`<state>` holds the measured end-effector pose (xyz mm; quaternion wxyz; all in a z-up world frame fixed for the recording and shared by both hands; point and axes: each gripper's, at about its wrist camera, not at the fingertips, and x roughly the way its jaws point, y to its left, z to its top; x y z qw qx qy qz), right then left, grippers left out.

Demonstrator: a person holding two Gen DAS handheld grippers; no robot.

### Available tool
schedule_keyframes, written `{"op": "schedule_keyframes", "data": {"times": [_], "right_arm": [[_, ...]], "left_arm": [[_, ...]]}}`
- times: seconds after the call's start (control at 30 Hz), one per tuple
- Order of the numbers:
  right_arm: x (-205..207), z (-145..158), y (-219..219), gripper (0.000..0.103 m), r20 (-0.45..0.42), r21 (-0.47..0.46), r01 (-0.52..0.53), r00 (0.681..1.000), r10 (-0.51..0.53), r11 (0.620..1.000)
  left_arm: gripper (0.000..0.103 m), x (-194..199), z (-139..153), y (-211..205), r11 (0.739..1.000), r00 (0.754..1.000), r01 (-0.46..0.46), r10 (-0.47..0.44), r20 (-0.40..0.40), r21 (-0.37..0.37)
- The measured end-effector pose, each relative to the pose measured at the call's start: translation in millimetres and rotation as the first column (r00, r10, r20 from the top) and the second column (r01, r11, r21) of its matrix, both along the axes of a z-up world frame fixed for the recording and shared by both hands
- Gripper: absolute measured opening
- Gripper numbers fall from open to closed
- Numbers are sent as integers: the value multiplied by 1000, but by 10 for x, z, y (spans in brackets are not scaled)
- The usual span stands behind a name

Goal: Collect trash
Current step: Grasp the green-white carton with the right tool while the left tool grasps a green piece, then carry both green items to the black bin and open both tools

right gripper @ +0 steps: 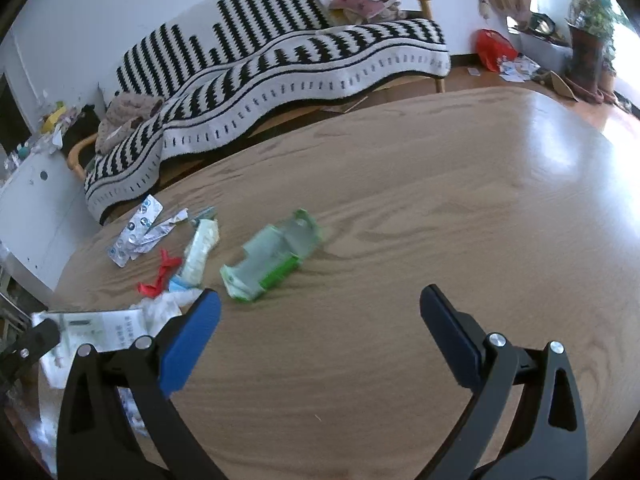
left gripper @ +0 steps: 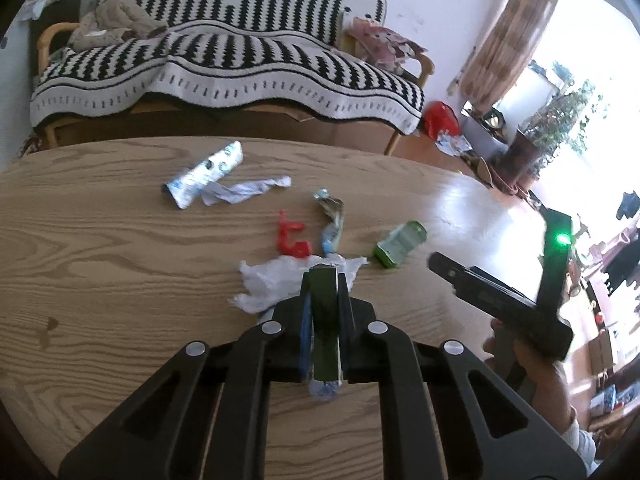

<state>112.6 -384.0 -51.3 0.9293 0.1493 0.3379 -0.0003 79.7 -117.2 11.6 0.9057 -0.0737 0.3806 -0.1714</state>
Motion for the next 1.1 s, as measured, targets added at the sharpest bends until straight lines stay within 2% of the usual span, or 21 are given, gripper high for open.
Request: {"op": "schedule_keyframes", "data": {"times": [0.03, 0.13, 0.17, 0.23, 0.27, 0.33, 0.43, 0.8, 0.93, 1.0, 1.1], "right_arm": [[100, -11, 46, 95, -13, -11, 0, 1000, 0, 1000], [320, -80, 71, 75, -56, -1, 17, 998, -17, 1000], [378, -119, 68, 63, -74, 5, 19, 997, -19, 1000], [402, -132, 75, 48, -72, -17, 25, 997, -26, 1000], [401, -143, 66, 26, -72, -3, 18, 997, -18, 1000], [374, -177, 39, 9, -68, 35, -4, 998, 7, 999], [271, -150, 47, 8, -54, 41, -35, 998, 37, 999], [-200, 193, -145, 8, 16, 5, -7, 1000, 7, 1000], [-373, 142, -135, 8, -2, -9, -19, 1000, 19, 1000], [-489, 105, -157, 8, -9, 4, -30, 1000, 30, 1000], [-866, 228, -240, 8, 38, 22, -37, 999, 36, 999]], "left_arm": [[10, 2, 16, 35, 1000, 1000, -7, 7, 1, 2], [10, 7, 51, 112, 1000, 1000, -22, 22, 3, 0], [10, 5, 62, 130, 1000, 1000, -24, 24, 3, -2], [10, 6, 87, 158, 1000, 1000, -25, 25, 5, -2], [10, -4, 107, 165, 1000, 1000, -25, 25, 8, 0], [10, -18, 129, 174, 1000, 1000, -26, 26, 12, -1], [10, -72, 167, 191, 999, 999, -31, 31, 16, -5], [10, -331, 335, 128, 1000, 999, -19, 19, 37, 3], [10, -417, 350, 90, 1000, 999, -16, 16, 37, 4], [10, -469, 332, 50, 1000, 999, -11, 11, 30, 6], [10, -601, 331, -89, 1000, 999, 24, -24, 30, 10]]}}
